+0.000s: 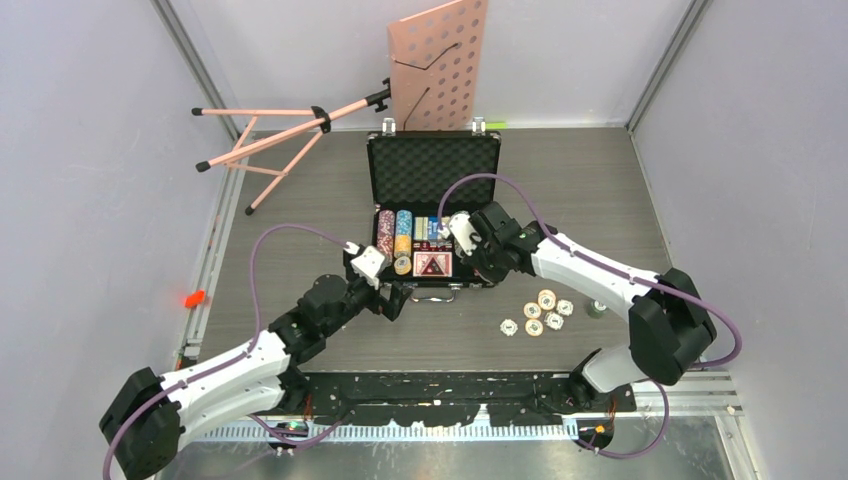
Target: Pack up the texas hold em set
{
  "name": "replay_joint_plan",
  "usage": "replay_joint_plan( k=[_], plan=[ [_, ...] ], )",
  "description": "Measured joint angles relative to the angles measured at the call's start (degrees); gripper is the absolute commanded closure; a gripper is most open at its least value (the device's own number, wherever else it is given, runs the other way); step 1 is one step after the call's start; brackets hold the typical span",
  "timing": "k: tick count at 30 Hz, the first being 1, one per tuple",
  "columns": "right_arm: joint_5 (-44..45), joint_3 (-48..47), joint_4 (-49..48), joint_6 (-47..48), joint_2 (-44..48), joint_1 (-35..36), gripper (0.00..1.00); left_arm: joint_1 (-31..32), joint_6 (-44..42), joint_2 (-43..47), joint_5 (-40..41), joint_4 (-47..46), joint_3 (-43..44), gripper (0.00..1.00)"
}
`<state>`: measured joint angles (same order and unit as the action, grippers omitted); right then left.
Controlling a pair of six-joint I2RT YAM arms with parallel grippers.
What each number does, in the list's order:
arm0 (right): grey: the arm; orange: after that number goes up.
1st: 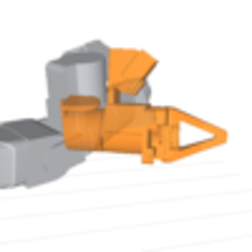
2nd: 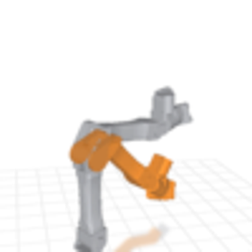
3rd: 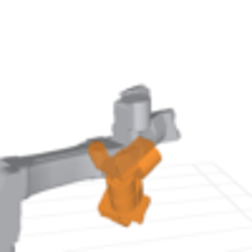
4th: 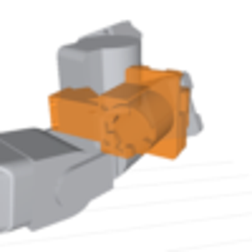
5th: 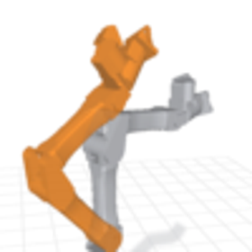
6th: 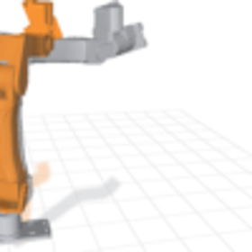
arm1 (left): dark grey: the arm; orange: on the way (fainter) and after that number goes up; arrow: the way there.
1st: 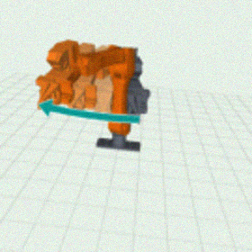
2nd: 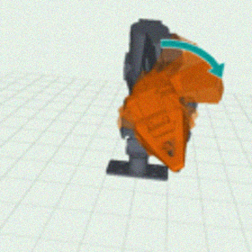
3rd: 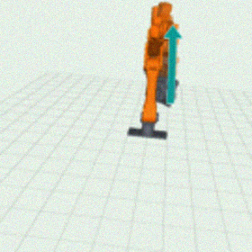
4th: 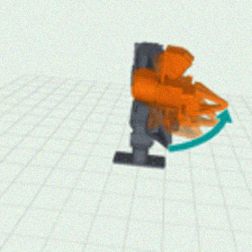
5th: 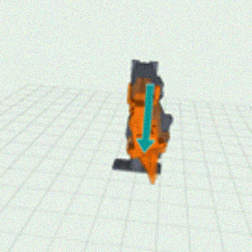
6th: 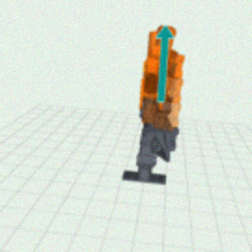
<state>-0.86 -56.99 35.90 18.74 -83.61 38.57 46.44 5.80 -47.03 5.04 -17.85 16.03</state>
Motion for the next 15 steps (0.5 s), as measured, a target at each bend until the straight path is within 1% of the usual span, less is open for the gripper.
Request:
replay_joint_plan(
  k=[6,15],
  plan=[
    [3.1,0.0,-3.08,0.92,-0.15,0.09,0.99,0.0,-0.04,0.55,-0.02,0.02,0.0,0.0],
    [2.78,-1.64,-3.1,3.39,-3.26,0.61,0.99,0.0,-0.22,0.55,-0.02,0.04,0.0,0.0]
  ],
)
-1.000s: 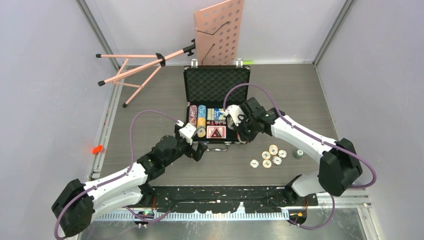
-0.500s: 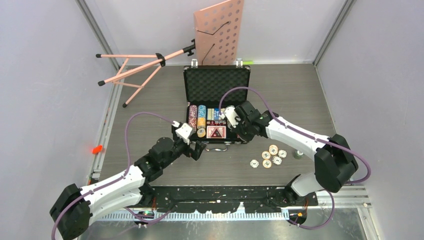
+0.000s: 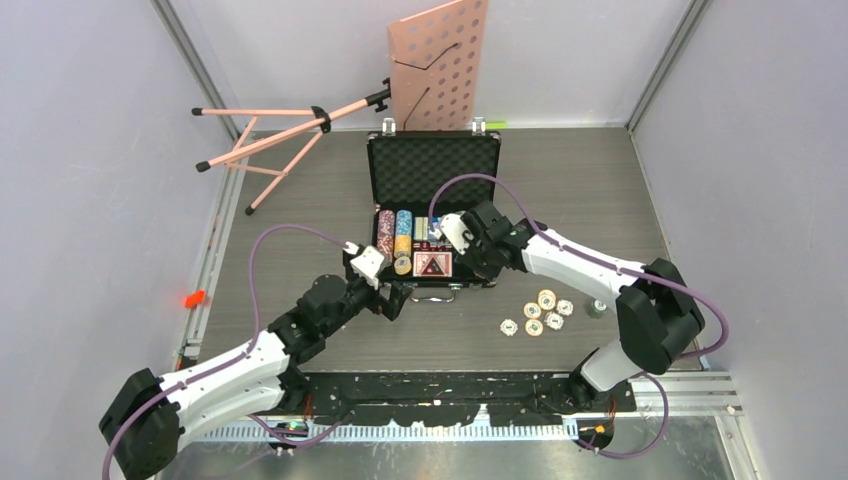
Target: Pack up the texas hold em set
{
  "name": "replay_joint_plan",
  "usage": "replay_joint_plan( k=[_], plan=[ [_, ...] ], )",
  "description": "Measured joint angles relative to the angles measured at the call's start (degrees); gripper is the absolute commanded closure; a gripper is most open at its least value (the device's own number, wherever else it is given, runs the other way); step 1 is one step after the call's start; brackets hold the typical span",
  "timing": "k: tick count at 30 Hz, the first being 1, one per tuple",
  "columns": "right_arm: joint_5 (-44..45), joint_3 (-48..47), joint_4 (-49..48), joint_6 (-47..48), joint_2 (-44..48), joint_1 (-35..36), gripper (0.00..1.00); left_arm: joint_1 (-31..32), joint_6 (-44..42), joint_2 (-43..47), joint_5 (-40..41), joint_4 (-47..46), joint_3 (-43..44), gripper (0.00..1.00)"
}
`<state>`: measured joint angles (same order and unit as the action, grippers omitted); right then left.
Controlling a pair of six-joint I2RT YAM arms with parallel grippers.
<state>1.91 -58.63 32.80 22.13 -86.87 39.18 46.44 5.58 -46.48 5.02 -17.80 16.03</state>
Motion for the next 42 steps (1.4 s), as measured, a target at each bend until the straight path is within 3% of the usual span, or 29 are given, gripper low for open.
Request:
replay_joint_plan(
  k=[4,6,9,15,16,23,25,26,27,37,39,42],
  plan=[
    [-0.42,-0.59,0.33,2.71,-0.92,0.04,0.96,0.0,0.0,0.0,0.0,-0.02,0.0,0.0],
    [-0.52,-0.96,0.48,3.98,-1.57,0.11,0.89,0.0,0.0,0.0,0.0,-0.02,0.0,0.0],
    [-0.33,-1.11,0.39,5.57,-3.13,0.15,0.71,0.0,0.0,0.0,0.0,0.0,0.0,0.0],
    [4.09,-1.25,0.87,7.76,-3.89,-0.09,0.51,0.0,0.0,0.0,-0.02,-0.02,0.0,0.0],
    [4.5,-1.25,0.81,7.8,-3.87,-0.09,0.43,0.0,0.0,0.0,-0.02,-0.02,0.0,0.0],
    [7.52,-1.25,0.66,7.63,-1.4,-0.68,0.35,0.0,0.0,0.52,-0.02,-0.02,-0.02,0.0],
    [8.26,-1.25,0.48,7.32,0.55,-0.94,0.24,0.0,0.02,0.52,0.0,0.0,-0.02,0.0],
    [8.44,-1.25,0.46,6.84,1.79,-1.07,0.14,0.0,0.02,0.52,0.0,0.02,-0.02,0.0],
    [8.59,-1.25,0.48,6.19,3.19,-1.16,0.11,0.0,0.04,0.52,0.0,0.07,-0.02,0.0],
    [9.53,-1.22,2.14,1.49,8.15,-1.36,0.08,0.0,0.17,0.24,0.2,0.83,-0.02,0.0],
    [9.9,-1.2,2.1,-1.31,8.63,-1.42,0.01,0.0,0.24,0.2,0.44,0.92,-0.02,0.0],
    [12.17,-1.11,2.01,-9.42,10.99,-1.42,0.0,0.0,1.2,0.09,1.84,0.9,-0.02,0.0]
  ],
)
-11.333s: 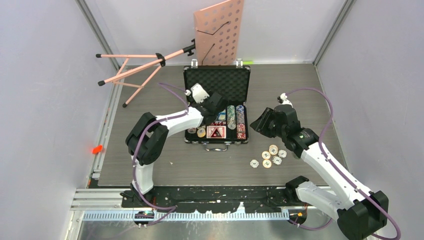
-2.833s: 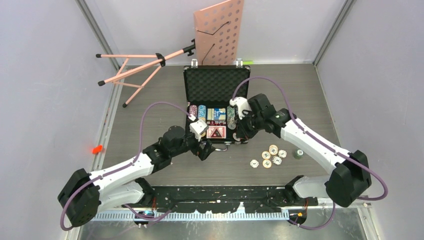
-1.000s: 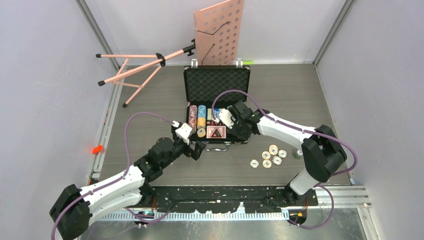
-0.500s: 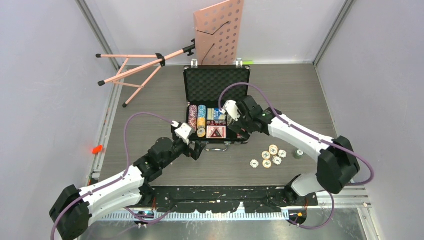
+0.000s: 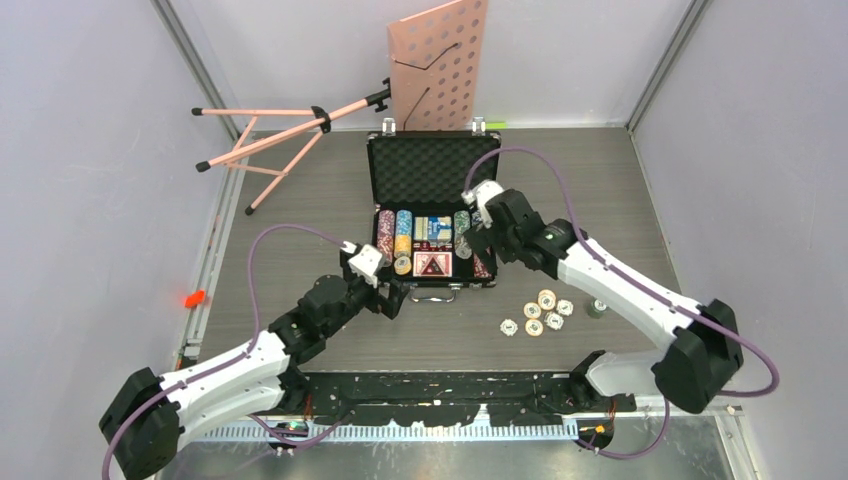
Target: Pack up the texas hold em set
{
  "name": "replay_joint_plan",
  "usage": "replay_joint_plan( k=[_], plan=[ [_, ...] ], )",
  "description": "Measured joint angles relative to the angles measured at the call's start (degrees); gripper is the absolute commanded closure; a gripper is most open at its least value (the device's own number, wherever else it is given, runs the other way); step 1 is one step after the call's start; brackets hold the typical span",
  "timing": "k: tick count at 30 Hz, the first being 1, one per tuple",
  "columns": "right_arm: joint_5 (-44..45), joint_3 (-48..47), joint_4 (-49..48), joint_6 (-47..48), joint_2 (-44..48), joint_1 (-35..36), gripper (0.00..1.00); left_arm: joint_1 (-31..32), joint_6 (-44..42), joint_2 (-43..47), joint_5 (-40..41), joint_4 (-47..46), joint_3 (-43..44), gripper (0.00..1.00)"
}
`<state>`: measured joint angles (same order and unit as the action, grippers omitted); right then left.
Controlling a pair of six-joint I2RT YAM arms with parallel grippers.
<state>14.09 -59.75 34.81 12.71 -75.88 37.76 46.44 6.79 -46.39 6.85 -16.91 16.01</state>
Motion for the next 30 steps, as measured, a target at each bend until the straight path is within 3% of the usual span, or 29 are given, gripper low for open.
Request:
replay_joint_plan(
  k=[5,11,14,19,30],
  plan=[
    [10.88,-0.39,5.01,-23.5,6.43,-1.49,0.0,0.0,3.45,-0.87,4.59,-0.02,0.0,0.0],
    [13.05,-0.15,16.22,-45.33,6.67,-4.48,0.01,0.0,5.09,-1.88,5.38,0.04,0.0,0.0],
    [12.46,2.27,19.23,-52.65,6.45,-5.66,0.06,0.0,5.29,-2.12,5.33,0.17,0.0,0.0],
    [9.9,9.6,19.45,-60.74,7.45,-9.88,0.17,0.0,5.66,-2.12,5.14,0.24,0.0,0.0],
    [3.54,18.84,13.77,-66.34,9.29,-23.28,0.23,0.0,6.1,-2.14,4.15,0.22,0.0,0.0]
  ],
)
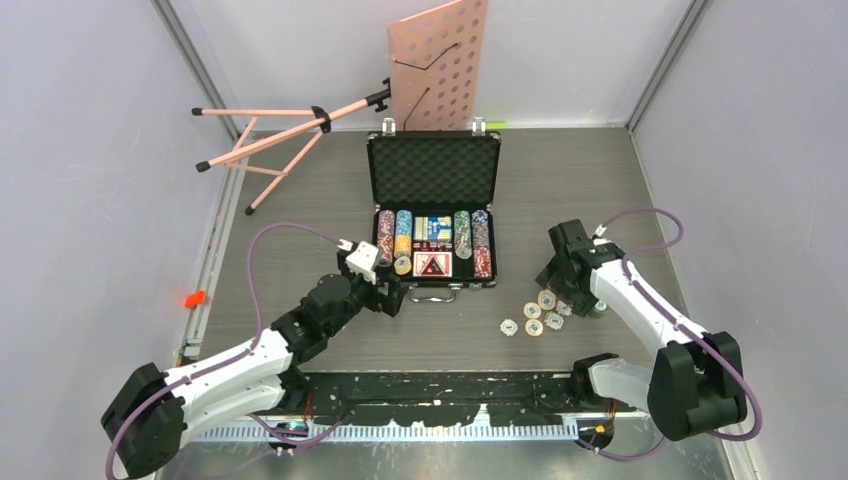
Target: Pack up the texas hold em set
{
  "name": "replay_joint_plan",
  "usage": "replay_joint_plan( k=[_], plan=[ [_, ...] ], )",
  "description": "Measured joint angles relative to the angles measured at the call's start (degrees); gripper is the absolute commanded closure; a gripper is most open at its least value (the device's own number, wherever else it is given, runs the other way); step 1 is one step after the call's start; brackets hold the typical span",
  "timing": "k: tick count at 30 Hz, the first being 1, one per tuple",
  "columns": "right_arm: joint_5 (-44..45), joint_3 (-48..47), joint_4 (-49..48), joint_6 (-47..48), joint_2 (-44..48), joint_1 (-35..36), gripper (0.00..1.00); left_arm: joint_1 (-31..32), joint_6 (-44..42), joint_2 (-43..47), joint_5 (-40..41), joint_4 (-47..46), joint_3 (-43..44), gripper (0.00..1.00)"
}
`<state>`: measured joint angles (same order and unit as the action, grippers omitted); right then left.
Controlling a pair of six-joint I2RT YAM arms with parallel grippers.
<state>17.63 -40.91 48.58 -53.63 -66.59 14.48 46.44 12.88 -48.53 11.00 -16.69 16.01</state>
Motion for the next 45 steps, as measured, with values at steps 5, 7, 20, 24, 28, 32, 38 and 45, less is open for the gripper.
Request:
replay_joint_plan(
  k=[5,7,20,24,28,32,38,45],
  plan=[
    [-1.25,1.11,-0.48,-2.73,-0.46,-5.38,0.27,0.0,0.0,0.0,-0.28,0.0,0.0,0.0],
    [-1.31,1.33,-0.5,-3.96,-0.96,-7.08,0.27,0.0,0.0,0.0,-0.35,0.0,0.0,0.0],
    [-0.98,1.53,-0.2,-11.04,-6.99,-8.72,0.29,0.0,-0.04,0.0,-0.57,-0.02,0.0,0.0],
    [-0.79,1.6,-0.52,-11.54,-8.57,-8.72,0.31,0.0,-0.13,0.02,-0.55,0.04,0.0,0.0],
    [-0.87,1.29,-0.96,-12.07,-9.97,-8.72,0.32,0.0,-0.31,0.2,-0.52,0.2,0.0,0.0],
    [-1.31,1.29,-1.62,-12.52,-10.34,-8.79,0.36,0.0,-0.92,0.66,-0.48,0.28,0.0,0.0],
    [-2.08,1.27,-2.8,-12.79,-11.06,-9.07,0.36,0.0,-1.33,1.68,-0.07,1.05,0.0,0.0],
    [-2.47,1.75,-3.56,-13.88,-10.99,-9.25,0.35,0.0,-1.33,1.84,-0.04,1.14,0.0,0.0]
  ],
)
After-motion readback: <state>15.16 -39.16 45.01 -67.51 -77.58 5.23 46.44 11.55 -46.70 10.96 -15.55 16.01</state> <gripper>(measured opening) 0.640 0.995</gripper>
